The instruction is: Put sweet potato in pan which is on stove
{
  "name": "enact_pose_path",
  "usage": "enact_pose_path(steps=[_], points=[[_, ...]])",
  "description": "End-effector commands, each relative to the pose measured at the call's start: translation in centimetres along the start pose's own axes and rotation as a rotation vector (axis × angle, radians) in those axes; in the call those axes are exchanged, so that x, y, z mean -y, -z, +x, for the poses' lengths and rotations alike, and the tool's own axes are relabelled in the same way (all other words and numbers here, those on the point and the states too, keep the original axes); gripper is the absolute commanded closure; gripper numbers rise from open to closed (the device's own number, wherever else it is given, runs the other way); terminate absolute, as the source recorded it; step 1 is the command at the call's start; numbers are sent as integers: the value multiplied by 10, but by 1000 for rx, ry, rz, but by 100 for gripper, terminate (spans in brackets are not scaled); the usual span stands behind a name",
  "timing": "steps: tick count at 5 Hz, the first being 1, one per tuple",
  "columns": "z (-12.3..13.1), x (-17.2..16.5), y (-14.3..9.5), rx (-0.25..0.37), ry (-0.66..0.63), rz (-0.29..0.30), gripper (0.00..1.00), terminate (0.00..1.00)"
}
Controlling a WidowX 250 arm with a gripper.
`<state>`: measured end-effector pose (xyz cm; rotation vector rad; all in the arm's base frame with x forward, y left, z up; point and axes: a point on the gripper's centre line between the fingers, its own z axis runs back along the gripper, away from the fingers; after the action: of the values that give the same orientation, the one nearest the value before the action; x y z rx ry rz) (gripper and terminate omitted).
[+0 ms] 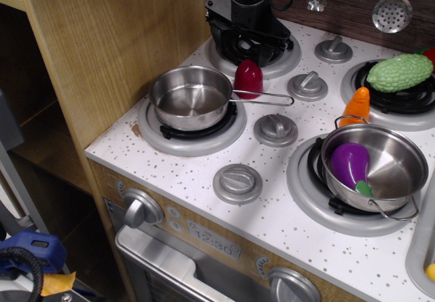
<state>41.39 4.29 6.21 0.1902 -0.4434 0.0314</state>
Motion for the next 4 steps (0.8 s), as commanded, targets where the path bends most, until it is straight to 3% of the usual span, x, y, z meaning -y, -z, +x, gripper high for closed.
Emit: enact_pose_path(steps=[1,4], points=[[0,0,0,0,0,0,0,0],[-3,-2,40,33,-3,-72,0,0]])
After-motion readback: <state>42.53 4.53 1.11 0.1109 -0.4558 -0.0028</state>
